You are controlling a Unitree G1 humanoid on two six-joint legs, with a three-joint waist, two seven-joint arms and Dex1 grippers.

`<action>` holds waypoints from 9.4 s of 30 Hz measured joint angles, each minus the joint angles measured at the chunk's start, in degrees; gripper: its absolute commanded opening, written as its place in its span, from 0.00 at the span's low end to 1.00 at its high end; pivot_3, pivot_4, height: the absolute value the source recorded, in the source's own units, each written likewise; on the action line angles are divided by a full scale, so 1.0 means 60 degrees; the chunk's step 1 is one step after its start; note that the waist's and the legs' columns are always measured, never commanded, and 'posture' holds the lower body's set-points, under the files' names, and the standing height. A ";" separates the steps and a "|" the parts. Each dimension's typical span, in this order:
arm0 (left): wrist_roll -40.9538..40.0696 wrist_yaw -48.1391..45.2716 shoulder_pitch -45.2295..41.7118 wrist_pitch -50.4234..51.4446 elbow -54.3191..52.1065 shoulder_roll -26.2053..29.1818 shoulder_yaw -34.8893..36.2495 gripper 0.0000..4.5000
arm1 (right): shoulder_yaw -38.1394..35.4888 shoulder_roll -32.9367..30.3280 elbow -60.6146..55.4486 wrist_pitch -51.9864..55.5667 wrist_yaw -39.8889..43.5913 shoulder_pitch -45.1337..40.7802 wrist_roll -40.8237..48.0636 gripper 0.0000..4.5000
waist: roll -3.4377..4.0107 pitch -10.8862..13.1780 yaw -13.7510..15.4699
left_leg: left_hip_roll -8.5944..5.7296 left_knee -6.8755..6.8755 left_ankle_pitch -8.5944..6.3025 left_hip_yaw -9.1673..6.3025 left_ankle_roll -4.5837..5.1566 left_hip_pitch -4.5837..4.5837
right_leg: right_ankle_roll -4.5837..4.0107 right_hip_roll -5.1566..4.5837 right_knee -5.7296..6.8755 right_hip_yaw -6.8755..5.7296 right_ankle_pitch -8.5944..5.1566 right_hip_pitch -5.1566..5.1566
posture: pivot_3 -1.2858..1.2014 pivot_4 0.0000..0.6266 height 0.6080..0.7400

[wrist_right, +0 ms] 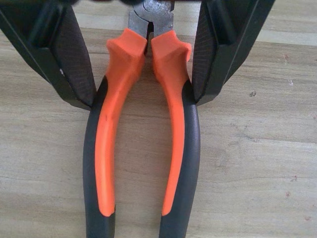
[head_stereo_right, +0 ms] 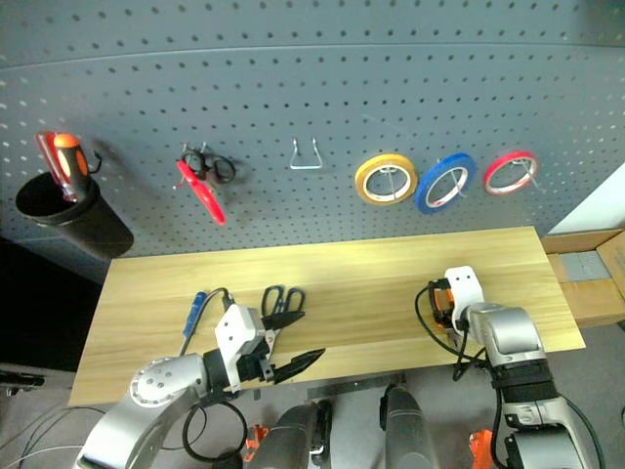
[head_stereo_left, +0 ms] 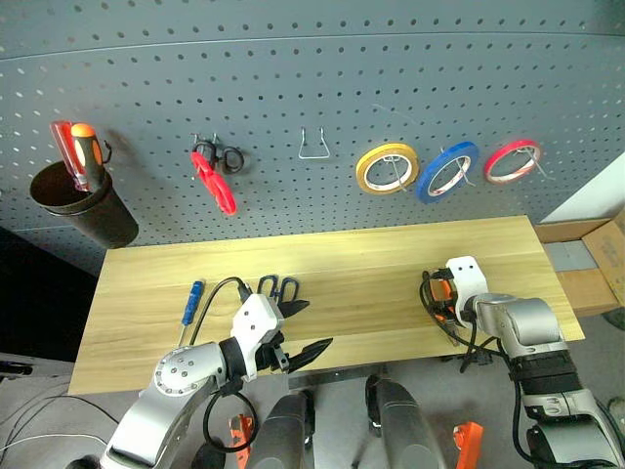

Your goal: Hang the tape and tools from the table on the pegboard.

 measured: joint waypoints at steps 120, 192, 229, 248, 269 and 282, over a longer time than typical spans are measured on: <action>0.0460 0.4808 0.1180 0.2329 0.0514 -0.2310 0.1478 0.89 | 0.3118 -0.1300 -0.4543 -0.6480 0.5145 0.1307 0.0503 0.99 | -0.0099 0.0043 0.0391 | 0.0000 0.0016 0.0067 -0.0049 -0.0135 -0.0077 | -0.0042 0.0015 0.0055 -0.0052 0.0045 -0.0106 | 0.52 0.51 1.00; 0.2859 0.4607 0.0763 -0.3990 0.0454 -0.1483 0.1469 0.12 | 0.0856 0.0508 -0.4713 -0.6107 0.5003 -0.1238 0.3263 1.00 | -0.0087 0.0031 0.0598 | 0.0004 -0.0008 0.0063 -0.0090 -0.0137 -0.0031 | -0.0044 0.0007 0.0005 -0.0105 0.0044 -0.0031 | 0.53 0.46 1.00; 0.2406 0.4352 -0.0907 -0.2394 0.0841 -0.1570 0.2639 0.12 | 0.1399 0.0394 -0.4383 -0.6423 0.5146 -0.1061 0.2604 1.00 | -0.0088 0.0030 0.0594 | 0.0002 0.0000 0.0066 -0.0093 -0.0142 -0.0028 | -0.0045 0.0012 0.0018 -0.0108 0.0044 -0.0035 | 0.53 0.47 1.00; 0.2338 0.4123 -0.2829 -0.3283 0.3730 -0.1533 0.2547 0.08 | 0.1522 0.0409 -0.4463 -0.6405 0.4925 -0.1022 0.2544 1.00 | -0.0089 0.0028 0.0492 | 0.0005 0.0006 0.0071 -0.0106 -0.0151 -0.0026 | -0.0046 0.0007 0.0022 -0.0178 0.0046 -0.0032 | 0.52 0.46 1.00; 0.0400 0.4481 -0.0659 0.2092 0.1958 -0.1218 0.3782 0.96 | 0.1713 0.0390 -0.4523 -0.6371 0.5089 -0.0839 0.2559 1.00 | -0.0091 0.0026 0.0637 | 0.0003 0.0010 0.0077 -0.0163 -0.0160 -0.0020 | -0.0045 0.0005 0.0028 -0.0197 0.0044 -0.0002 | 0.54 0.48 1.00; 0.0828 0.3834 -0.2081 0.4400 0.4336 0.0999 0.3229 0.96 | 0.2880 -0.0059 -0.4426 -0.5805 0.5388 -0.0180 0.1967 1.00 | -0.0091 0.0028 0.0620 | 0.0000 -0.0002 0.0079 -0.0173 -0.0170 -0.0028 | -0.0056 0.0004 0.0019 -0.0197 0.0038 -0.0018 | 0.54 0.52 1.00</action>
